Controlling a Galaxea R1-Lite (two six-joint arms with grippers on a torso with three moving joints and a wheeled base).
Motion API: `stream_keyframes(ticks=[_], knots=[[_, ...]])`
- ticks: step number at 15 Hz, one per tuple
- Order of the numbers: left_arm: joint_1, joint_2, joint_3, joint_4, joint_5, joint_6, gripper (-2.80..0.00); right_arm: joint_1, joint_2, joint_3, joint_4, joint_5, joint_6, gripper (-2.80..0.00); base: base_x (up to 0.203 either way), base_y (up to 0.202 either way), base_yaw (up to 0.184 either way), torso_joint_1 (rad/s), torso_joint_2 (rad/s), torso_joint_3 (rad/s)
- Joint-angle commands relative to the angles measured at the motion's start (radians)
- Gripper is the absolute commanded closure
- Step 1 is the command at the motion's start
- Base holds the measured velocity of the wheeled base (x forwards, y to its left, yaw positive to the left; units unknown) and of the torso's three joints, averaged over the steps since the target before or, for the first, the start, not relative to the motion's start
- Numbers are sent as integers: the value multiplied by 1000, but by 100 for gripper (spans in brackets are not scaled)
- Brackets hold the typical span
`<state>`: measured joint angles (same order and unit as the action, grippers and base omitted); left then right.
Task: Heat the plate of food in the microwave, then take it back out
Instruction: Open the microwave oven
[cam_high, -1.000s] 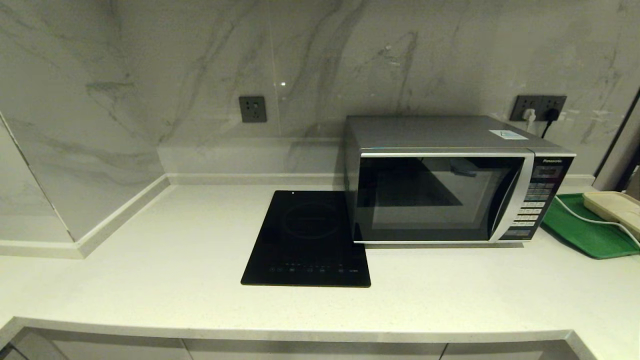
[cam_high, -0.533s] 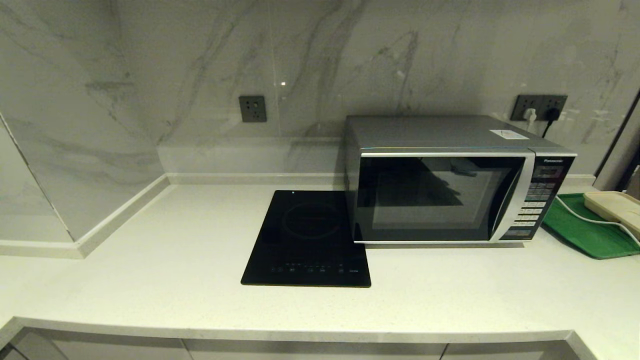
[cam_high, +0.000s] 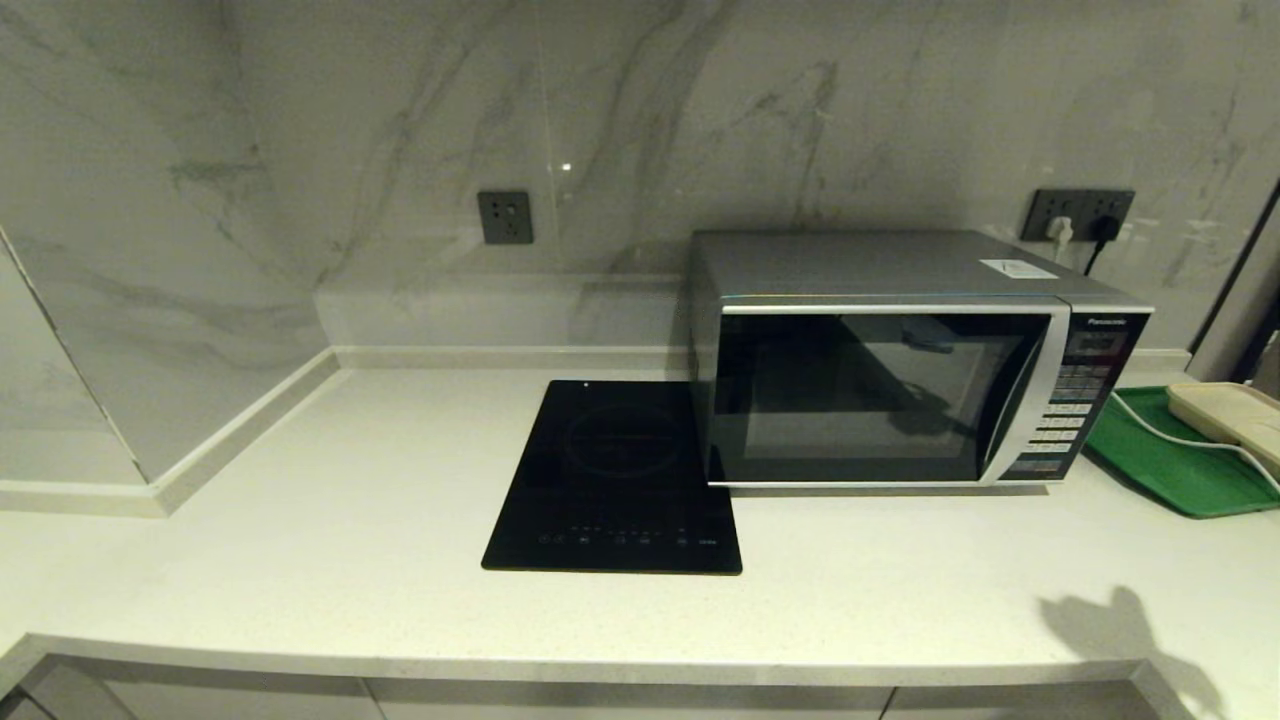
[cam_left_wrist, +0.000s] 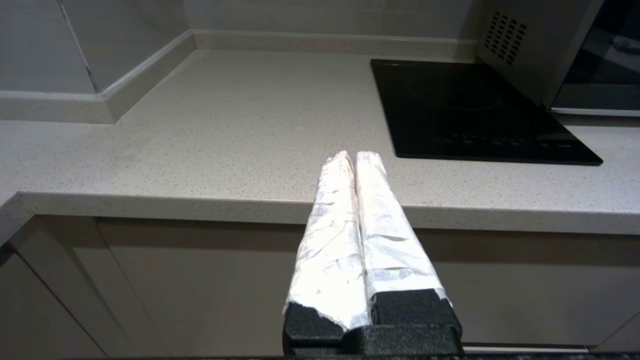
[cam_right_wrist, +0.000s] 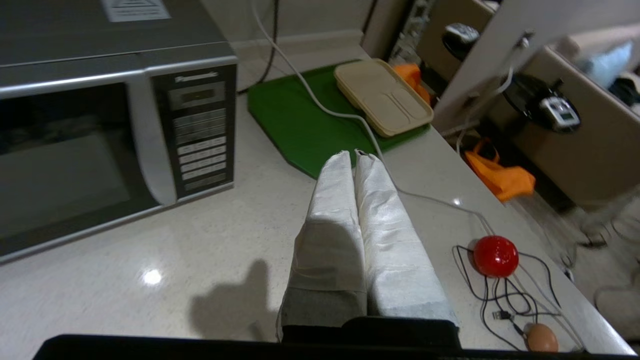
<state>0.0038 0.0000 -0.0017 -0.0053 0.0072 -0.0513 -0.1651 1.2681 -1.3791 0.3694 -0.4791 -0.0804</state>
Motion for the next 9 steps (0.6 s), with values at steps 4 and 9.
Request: stream_keyframes(ticks=[4, 9], knots=[[1, -2, 0, -1, 0, -1, 0, 28, 350, -105, 1, -83, 232, 0, 0, 0, 0, 0, 0, 0], [1, 0, 0, -1, 0, -1, 0, 118, 375, 10, -2, 127, 356, -280, 0, 0, 0, 0, 0, 0]])
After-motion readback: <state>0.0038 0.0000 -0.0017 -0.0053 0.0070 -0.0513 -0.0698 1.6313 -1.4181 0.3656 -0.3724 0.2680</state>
